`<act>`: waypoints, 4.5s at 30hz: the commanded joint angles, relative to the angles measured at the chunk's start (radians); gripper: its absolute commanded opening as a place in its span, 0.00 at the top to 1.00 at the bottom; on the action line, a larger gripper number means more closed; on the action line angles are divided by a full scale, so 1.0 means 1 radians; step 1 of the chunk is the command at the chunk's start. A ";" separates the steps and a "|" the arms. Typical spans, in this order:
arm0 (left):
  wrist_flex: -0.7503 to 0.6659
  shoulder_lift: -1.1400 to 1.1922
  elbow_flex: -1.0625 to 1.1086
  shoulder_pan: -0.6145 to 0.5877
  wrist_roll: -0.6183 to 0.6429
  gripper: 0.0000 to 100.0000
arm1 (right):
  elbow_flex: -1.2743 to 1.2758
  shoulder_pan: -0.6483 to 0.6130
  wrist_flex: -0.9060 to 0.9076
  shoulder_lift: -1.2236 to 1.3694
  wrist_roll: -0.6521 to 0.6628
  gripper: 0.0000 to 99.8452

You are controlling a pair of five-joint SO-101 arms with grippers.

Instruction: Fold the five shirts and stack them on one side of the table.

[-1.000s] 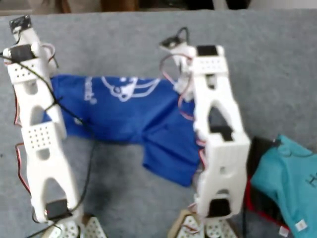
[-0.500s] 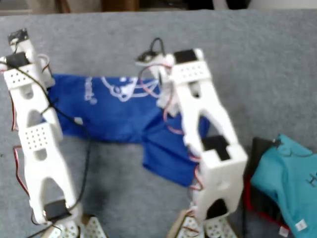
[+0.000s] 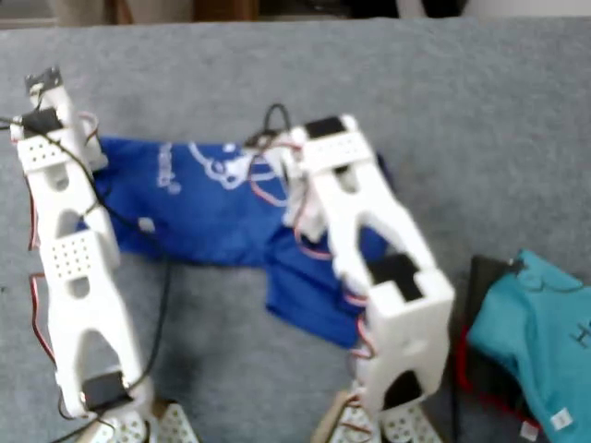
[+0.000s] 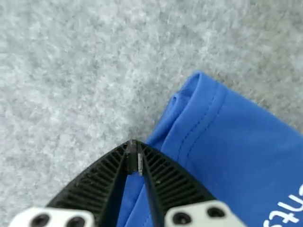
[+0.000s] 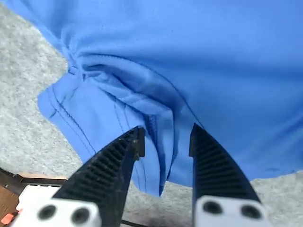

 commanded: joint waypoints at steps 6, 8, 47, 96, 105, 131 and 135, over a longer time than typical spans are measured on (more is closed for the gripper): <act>-0.038 -0.004 -0.046 0.005 -0.006 0.98 | 0.008 -0.065 -0.005 -0.067 -0.008 0.83; -0.038 -0.004 -0.046 0.005 -0.006 0.98 | 0.031 -0.077 -0.015 -0.067 -0.008 0.85; -0.041 -0.002 -0.046 0.005 -0.008 0.98 | 0.449 -0.323 -0.044 -0.409 0.069 0.74; -0.051 -0.002 -0.046 0.006 -0.008 0.98 | 0.610 -0.117 -0.158 -0.371 0.204 0.99; -0.051 -0.002 -0.044 0.003 -0.006 0.98 | 0.654 -0.260 -0.124 -0.372 0.215 0.99; -0.049 -0.002 -0.044 0.005 -0.006 0.98 | 0.481 0.096 -0.166 -0.295 0.404 1.00; -0.049 -0.002 -0.044 0.005 -0.006 0.98 | 0.570 0.048 -0.164 -0.340 0.400 1.00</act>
